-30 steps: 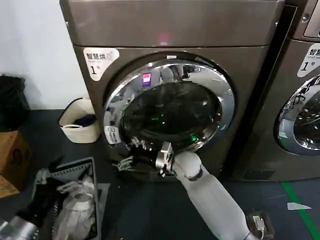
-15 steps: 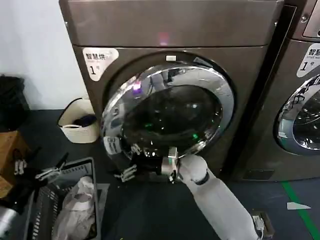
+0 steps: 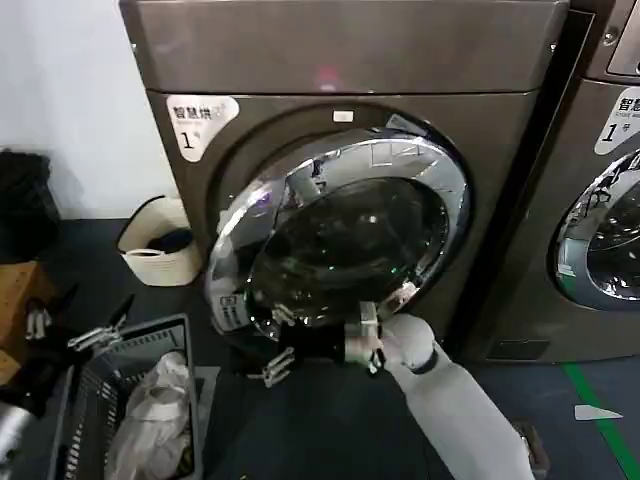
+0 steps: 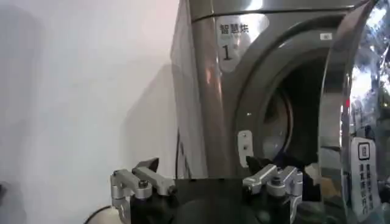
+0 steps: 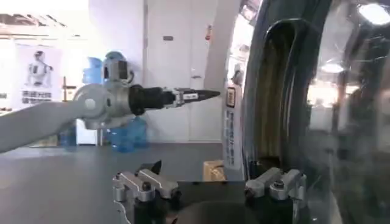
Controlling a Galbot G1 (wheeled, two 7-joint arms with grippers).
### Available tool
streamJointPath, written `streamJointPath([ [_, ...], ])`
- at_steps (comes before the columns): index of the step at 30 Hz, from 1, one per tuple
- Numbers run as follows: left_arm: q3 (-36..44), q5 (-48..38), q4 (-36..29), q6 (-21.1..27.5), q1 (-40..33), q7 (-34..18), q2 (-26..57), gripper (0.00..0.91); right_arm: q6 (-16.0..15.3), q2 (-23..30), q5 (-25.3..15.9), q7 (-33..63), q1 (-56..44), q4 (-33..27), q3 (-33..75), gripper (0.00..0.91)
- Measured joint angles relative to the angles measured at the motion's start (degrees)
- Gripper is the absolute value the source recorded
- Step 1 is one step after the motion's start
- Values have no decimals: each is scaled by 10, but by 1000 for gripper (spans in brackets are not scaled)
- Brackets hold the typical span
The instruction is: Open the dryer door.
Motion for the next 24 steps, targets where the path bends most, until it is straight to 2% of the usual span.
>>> streamJointPath([
  [6, 10, 3, 0, 0, 3, 1, -2, 907, 25, -16, 0, -51, -10, 4, 9, 907],
  [19, 35, 18, -15, 1, 1, 3, -4, 907, 47, -42, -3, -134, -30, 5, 19, 907],
  [24, 47, 24, -16, 1, -3, 2, 1, 907, 66, -54, -3, -157, -42, 7, 30, 907],
])
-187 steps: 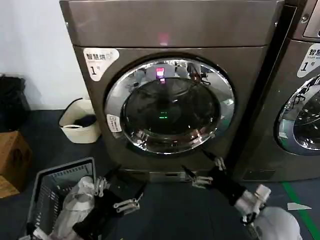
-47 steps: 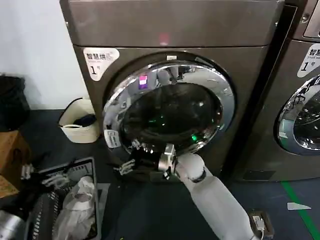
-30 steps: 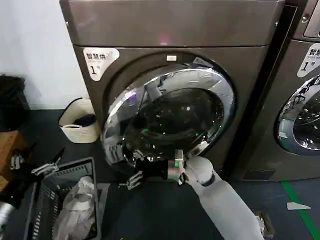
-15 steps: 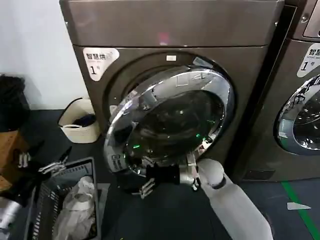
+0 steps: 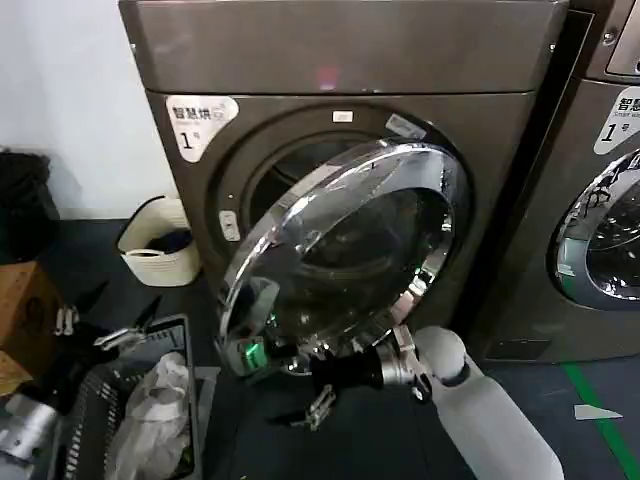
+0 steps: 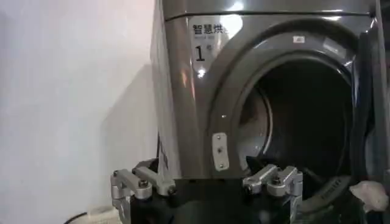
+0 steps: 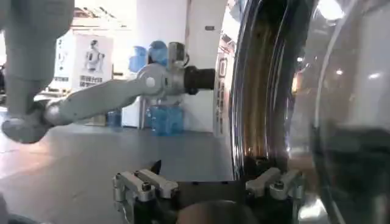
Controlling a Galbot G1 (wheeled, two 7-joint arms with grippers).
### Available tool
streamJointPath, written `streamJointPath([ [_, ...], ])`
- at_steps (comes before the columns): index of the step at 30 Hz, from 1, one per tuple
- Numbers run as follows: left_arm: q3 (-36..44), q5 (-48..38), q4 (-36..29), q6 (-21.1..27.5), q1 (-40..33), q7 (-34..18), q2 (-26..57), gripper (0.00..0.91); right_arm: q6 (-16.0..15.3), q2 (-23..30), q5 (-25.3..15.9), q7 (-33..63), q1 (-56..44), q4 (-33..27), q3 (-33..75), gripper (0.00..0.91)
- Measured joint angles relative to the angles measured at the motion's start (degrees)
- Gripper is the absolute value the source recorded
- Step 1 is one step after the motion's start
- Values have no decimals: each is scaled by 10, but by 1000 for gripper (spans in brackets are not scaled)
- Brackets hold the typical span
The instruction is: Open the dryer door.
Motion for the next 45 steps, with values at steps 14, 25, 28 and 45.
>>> streamJointPath([
  [14, 80, 11, 24, -34, -30, -8, 58, 907, 23, -32, 8, -43, -33, 16, 36, 907],
  [25, 166, -34, 38, -40, -64, -24, 103, 907, 25, -63, 26, -44, -76, 41, 85, 907],
  [28, 186, -41, 37, -35, -78, -24, 113, 907, 25, -73, 34, -43, -93, 51, 104, 907],
  [45, 293, -18, 49, -29, -137, -19, 133, 907, 53, -92, 49, -9, -212, 80, 239, 907],
])
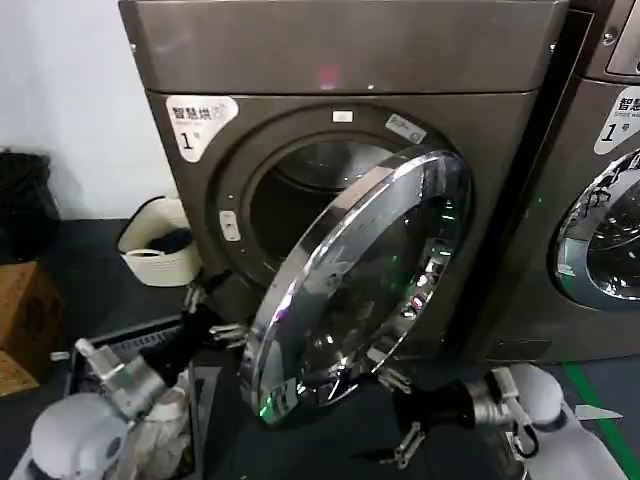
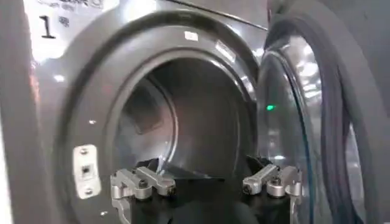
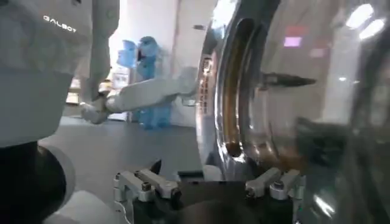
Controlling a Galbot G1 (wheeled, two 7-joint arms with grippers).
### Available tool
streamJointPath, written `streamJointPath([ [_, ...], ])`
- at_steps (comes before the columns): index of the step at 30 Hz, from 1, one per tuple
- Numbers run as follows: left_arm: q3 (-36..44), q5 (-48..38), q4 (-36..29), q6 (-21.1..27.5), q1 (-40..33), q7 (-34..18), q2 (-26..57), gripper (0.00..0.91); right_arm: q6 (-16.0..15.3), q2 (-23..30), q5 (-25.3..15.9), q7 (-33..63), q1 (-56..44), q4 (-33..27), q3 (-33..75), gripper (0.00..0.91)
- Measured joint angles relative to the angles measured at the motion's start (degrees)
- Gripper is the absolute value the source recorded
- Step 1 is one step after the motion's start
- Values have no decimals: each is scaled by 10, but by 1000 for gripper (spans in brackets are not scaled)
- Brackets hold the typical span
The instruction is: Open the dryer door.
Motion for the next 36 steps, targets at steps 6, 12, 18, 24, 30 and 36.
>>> streamJointPath([
  [6, 35, 4, -2, 0, -20, 1, 0, 907, 3, 19, 2, 4, -42, 1, 64, 907],
  [12, 65, 5, -13, -1, -30, 1, 0, 907, 2, 38, 3, 9, -69, 1, 135, 907],
  [18, 93, 7, -16, -1, -44, 2, 5, 907, 7, 60, 5, 12, -92, -3, 225, 907],
  [24, 126, 12, -19, 2, -60, 3, 9, 907, 12, 77, 6, 29, -103, -7, 313, 907],
  [30, 159, 18, -20, 1, -73, 3, 14, 907, 17, 91, 9, 54, -118, -1, 390, 907],
  [36, 196, 13, -20, 1, -88, 3, 19, 907, 25, 93, 16, 109, -132, -4, 466, 907],
])
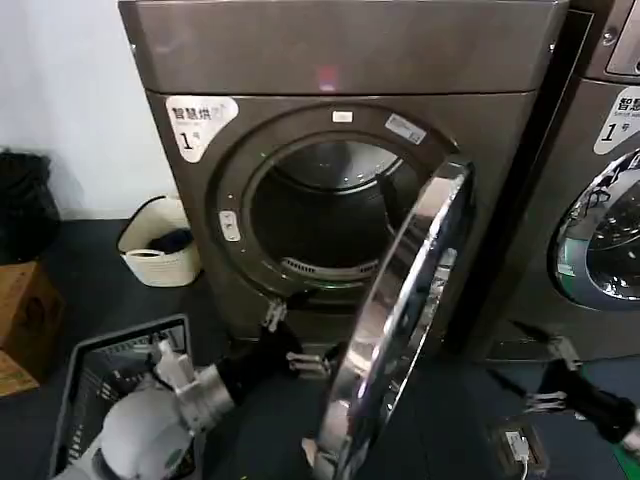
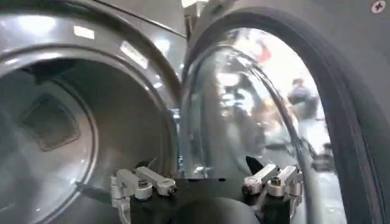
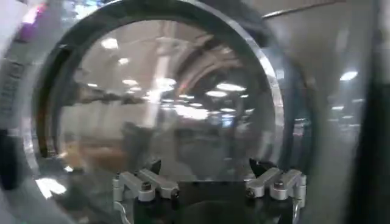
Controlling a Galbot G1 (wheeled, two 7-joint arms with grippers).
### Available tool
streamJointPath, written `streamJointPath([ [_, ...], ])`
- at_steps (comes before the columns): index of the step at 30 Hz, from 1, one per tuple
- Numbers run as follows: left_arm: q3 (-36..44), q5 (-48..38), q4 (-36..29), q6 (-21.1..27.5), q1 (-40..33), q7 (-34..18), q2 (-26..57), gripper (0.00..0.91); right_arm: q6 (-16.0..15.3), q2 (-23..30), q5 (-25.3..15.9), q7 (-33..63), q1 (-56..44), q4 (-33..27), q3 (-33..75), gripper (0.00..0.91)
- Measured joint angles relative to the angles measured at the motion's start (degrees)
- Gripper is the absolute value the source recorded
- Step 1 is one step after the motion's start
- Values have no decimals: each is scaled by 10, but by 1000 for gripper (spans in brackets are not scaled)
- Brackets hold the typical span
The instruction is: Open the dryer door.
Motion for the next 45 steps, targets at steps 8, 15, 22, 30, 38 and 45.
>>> streamJointPath([
  [8, 49, -10, 9, 1, -23, -1, -8, 907, 1, 12, 13, 96, -22, 14, 64, 907],
  [15, 106, -15, 25, -14, -48, -5, -12, 907, 9, 13, 5, 211, -42, 33, 98, 907],
  [22, 178, -18, 48, -23, -88, -8, -19, 907, -10, 10, 1, 331, -60, 51, 140, 907],
  [30, 258, -25, 86, -30, -157, -17, -43, 907, -71, 7, -39, 435, -82, 69, 209, 907],
  [38, 325, -39, 123, -38, -229, -22, -66, 907, -129, 8, -79, 527, -114, 95, 281, 907],
  [45, 371, -50, 146, -39, -273, -22, -81, 907, -160, 4, -131, 612, -132, 107, 321, 907],
])
